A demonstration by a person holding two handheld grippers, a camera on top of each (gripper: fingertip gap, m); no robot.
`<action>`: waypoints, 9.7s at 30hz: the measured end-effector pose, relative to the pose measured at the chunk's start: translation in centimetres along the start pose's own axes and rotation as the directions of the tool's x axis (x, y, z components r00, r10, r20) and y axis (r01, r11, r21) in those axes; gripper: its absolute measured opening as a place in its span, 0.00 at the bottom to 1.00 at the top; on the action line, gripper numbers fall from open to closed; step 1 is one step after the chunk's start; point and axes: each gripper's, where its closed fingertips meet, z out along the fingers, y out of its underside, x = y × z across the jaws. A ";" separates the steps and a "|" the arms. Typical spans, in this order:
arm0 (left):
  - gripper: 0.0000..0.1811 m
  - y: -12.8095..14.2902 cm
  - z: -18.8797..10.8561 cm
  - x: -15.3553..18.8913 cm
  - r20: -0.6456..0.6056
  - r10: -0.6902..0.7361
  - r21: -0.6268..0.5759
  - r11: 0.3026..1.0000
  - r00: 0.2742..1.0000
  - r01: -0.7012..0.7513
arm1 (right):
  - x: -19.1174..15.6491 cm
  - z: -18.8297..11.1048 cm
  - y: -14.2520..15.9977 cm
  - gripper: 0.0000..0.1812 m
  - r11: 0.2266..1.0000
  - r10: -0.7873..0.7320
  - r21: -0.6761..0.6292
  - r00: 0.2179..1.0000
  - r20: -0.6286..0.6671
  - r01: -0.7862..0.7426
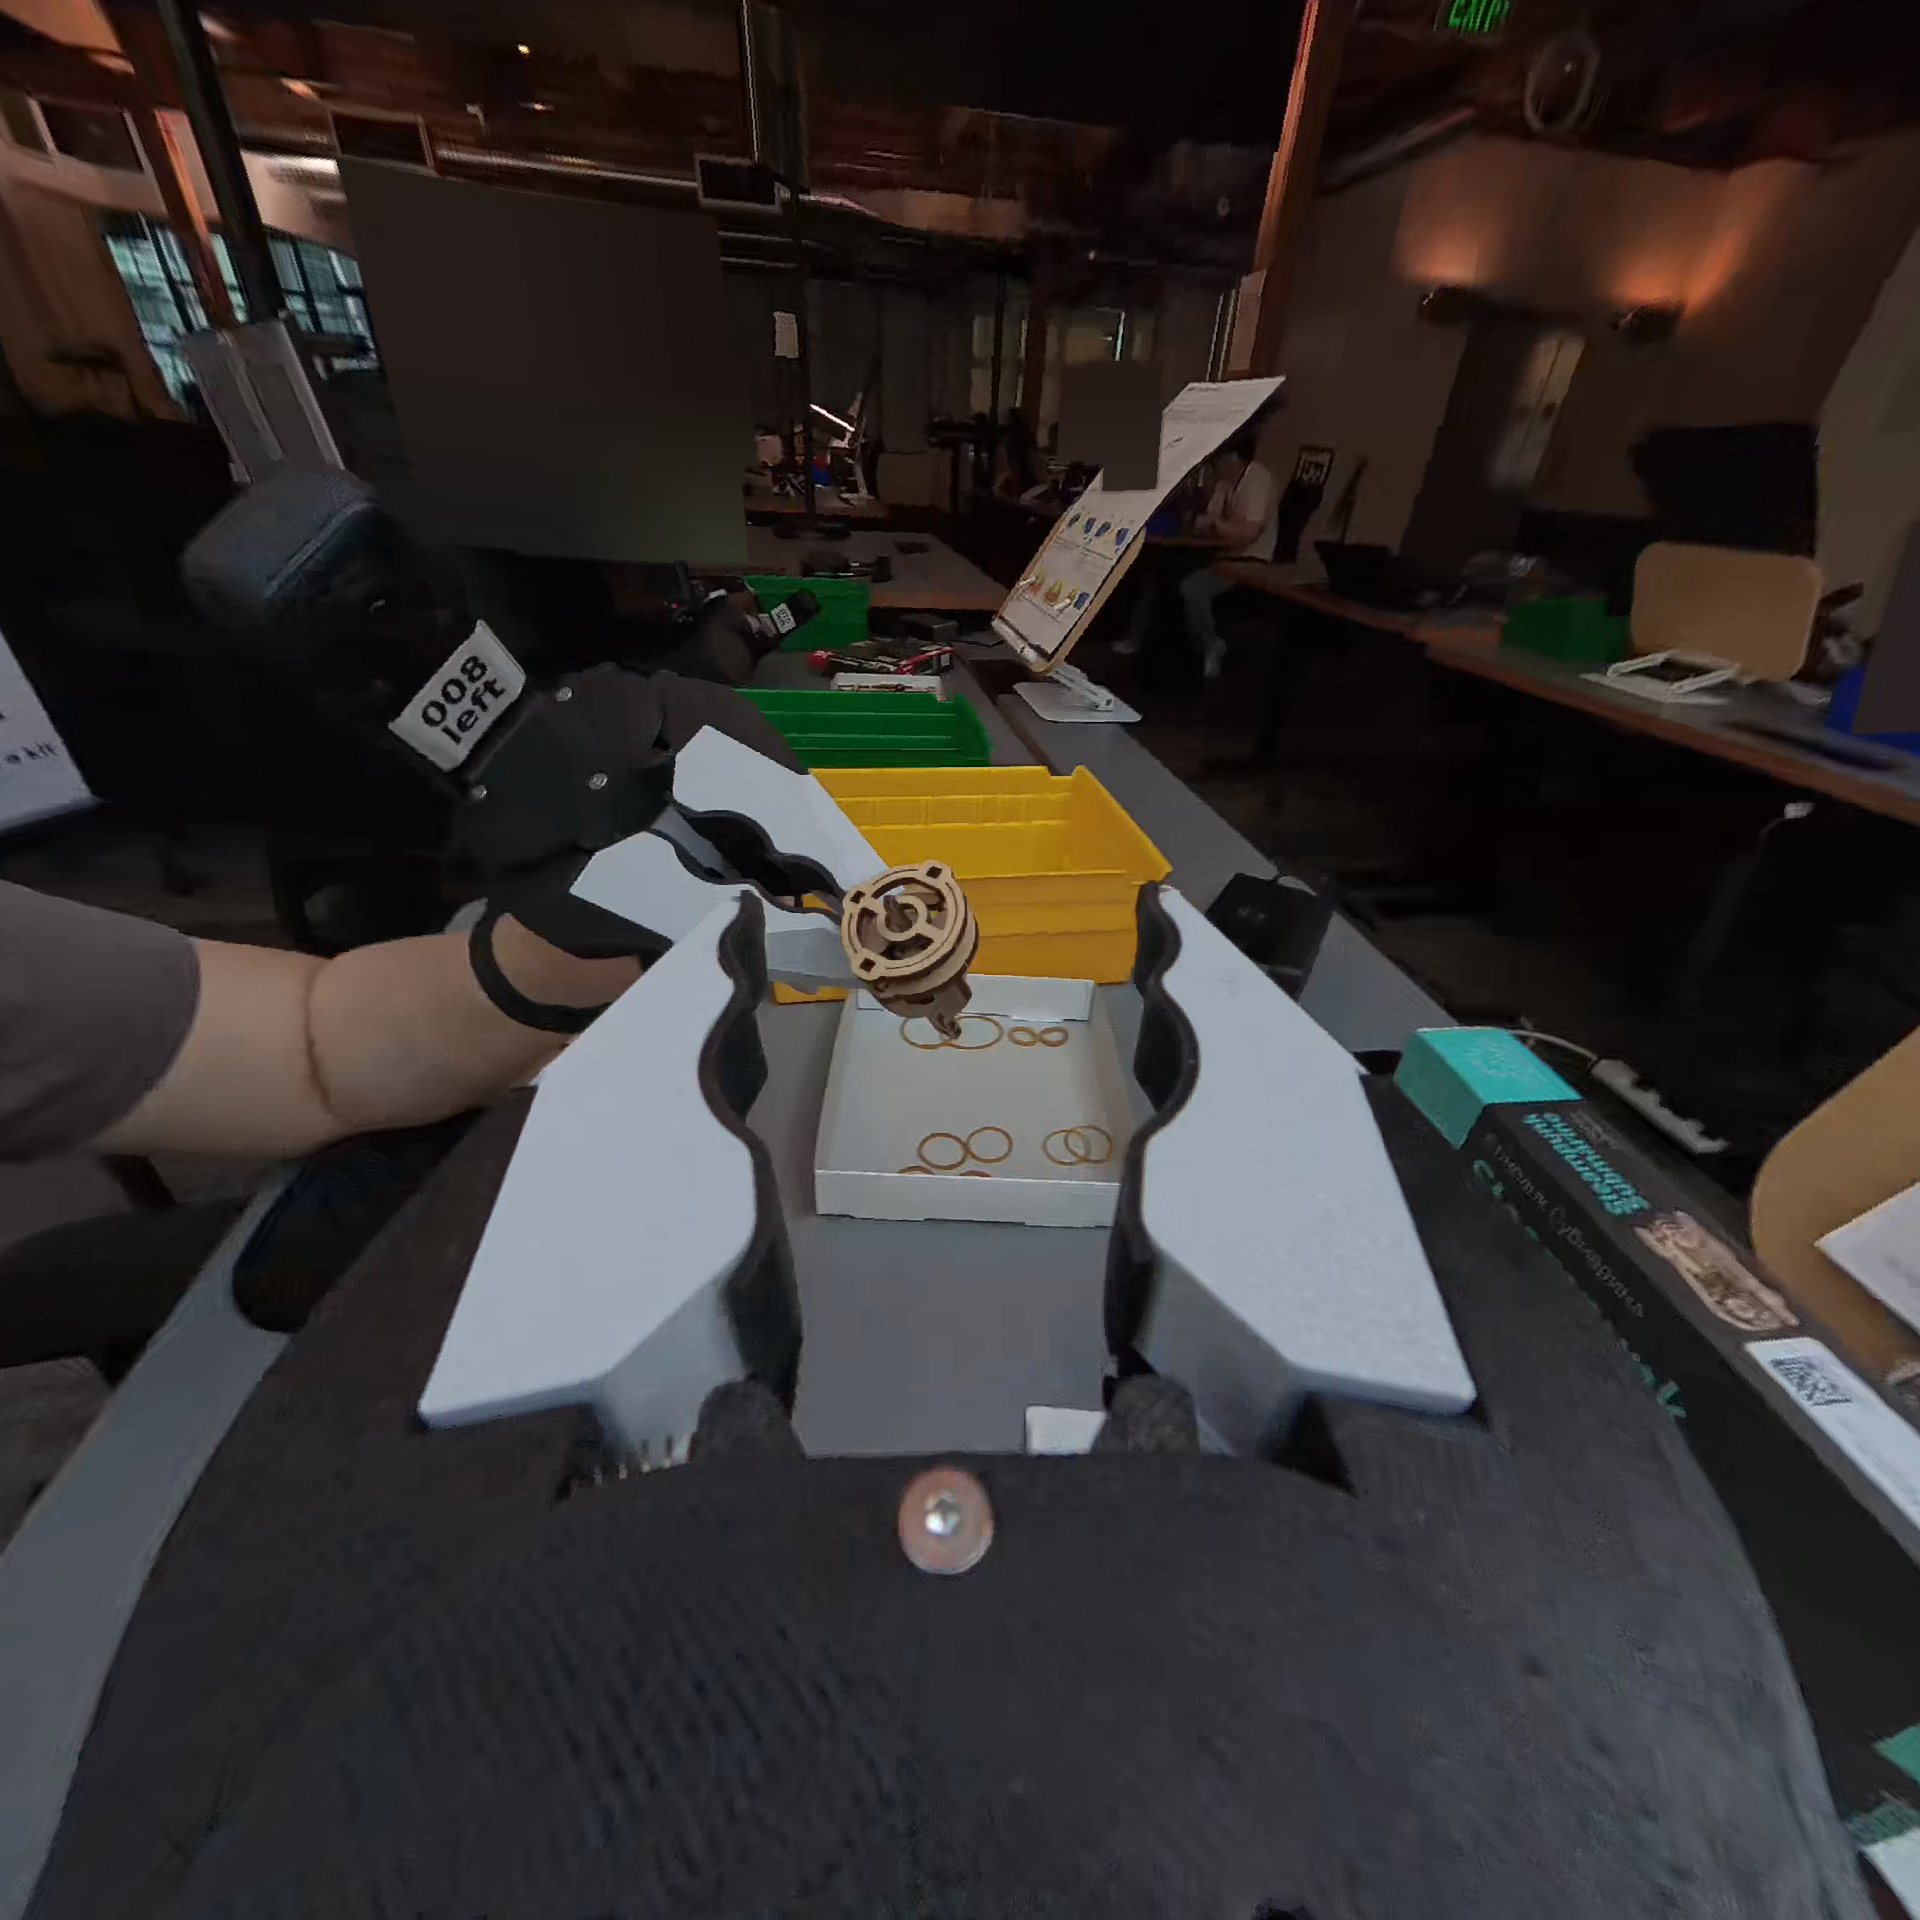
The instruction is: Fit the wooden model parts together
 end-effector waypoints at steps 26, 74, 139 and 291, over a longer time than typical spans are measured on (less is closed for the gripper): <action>0.00 3.8 -3.5 10.8 -0.538 -0.384 0.035 0.879 0.750 0.475 | -9.0 -1.9 10.8 0.33 0.996 0.010 -0.092 0.967 0.254 0.014; 0.00 7.4 -4.1 16.4 -0.693 -0.348 -0.017 0.883 0.632 0.468 | -10.3 -2.0 19.3 0.01 0.961 -0.045 -0.251 0.963 0.265 0.114; 0.16 10.6 -5.6 18.6 -0.718 -0.406 -0.324 0.914 0.565 0.246 | -6.0 -6.2 24.8 0.18 0.817 0.160 -0.576 0.970 0.183 -0.026; 0.09 13.5 -3.3 20.4 -0.657 -0.417 -0.404 0.898 0.629 0.173 | -10.2 -4.7 25.5 0.00 0.732 0.011 -0.643 0.940 0.340 0.224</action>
